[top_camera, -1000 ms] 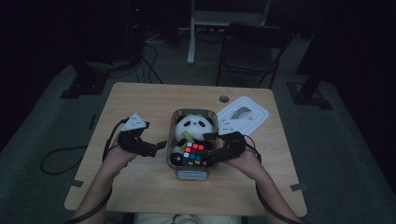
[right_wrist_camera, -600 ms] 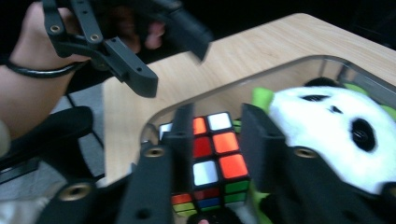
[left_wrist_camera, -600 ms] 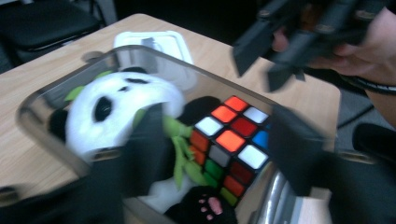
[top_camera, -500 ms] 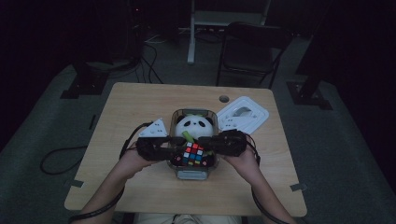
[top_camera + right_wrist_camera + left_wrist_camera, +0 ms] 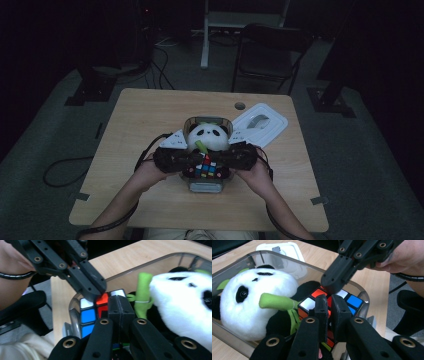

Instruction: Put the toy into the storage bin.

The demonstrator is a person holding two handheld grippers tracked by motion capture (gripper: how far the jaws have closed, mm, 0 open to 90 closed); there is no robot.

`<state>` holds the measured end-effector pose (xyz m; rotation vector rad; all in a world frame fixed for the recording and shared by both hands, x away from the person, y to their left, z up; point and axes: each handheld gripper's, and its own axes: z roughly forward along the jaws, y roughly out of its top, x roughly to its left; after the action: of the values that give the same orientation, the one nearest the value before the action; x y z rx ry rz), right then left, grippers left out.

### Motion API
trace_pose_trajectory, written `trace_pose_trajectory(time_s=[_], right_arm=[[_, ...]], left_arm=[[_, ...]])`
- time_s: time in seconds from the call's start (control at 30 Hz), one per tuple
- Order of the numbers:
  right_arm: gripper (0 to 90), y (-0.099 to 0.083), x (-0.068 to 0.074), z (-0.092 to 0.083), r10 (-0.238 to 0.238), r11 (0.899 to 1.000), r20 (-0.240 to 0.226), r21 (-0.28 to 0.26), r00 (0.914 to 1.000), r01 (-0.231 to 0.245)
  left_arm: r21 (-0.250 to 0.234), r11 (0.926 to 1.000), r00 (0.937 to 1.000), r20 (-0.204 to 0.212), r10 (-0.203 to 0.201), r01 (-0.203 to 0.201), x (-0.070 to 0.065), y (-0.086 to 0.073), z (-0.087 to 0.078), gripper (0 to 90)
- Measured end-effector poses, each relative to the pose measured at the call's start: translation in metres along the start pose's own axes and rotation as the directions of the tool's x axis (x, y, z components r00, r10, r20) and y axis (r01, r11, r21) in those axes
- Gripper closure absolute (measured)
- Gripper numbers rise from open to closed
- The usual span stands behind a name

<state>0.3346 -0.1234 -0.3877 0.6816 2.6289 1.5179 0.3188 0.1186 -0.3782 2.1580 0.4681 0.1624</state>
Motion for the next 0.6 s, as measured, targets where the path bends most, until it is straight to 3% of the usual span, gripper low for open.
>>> trace_pose_trajectory(time_s=[0.13, 0.2, 0.37, 0.47, 0.6], right_arm=[[90.0, -0.001, 0.001, 0.006, -0.010, 1.000, -0.010, 0.009, 0.9999, 0.011], [90.0, -0.002, 0.002, 0.008, -0.023, 1.000, -0.014, 0.016, 0.9996, 0.023], [90.0, -0.002, 0.002, 0.010, -0.031, 0.999, 0.000, 0.026, 0.9995, 0.031], [90.0, -0.003, 0.001, 0.013, -0.041, 0.998, 0.013, 0.048, 0.9991, 0.041], [90.0, -0.003, 0.002, 0.017, -0.042, 0.996, 0.024, 0.079, 0.9988, 0.040]], left_arm=[[0.031, 0.9994, 0.9998, 0.006, 0.017, -0.018, -0.002, -0.002, 0.006, 84.9], [0.028, 0.9996, 0.9998, 0.017, 0.006, -0.007, 0.000, -0.003, 0.007, 89.6], [0.044, 0.9989, 0.9998, -0.014, 0.013, -0.013, 0.002, -0.004, 0.009, 89.8], [0.045, 0.9990, 1.0000, -0.002, -0.004, 0.004, 0.005, -0.006, 0.012, 90.0], [0.071, 0.9975, 1.0000, -0.003, 0.003, -0.003, 0.005, -0.009, 0.016, 90.0]])
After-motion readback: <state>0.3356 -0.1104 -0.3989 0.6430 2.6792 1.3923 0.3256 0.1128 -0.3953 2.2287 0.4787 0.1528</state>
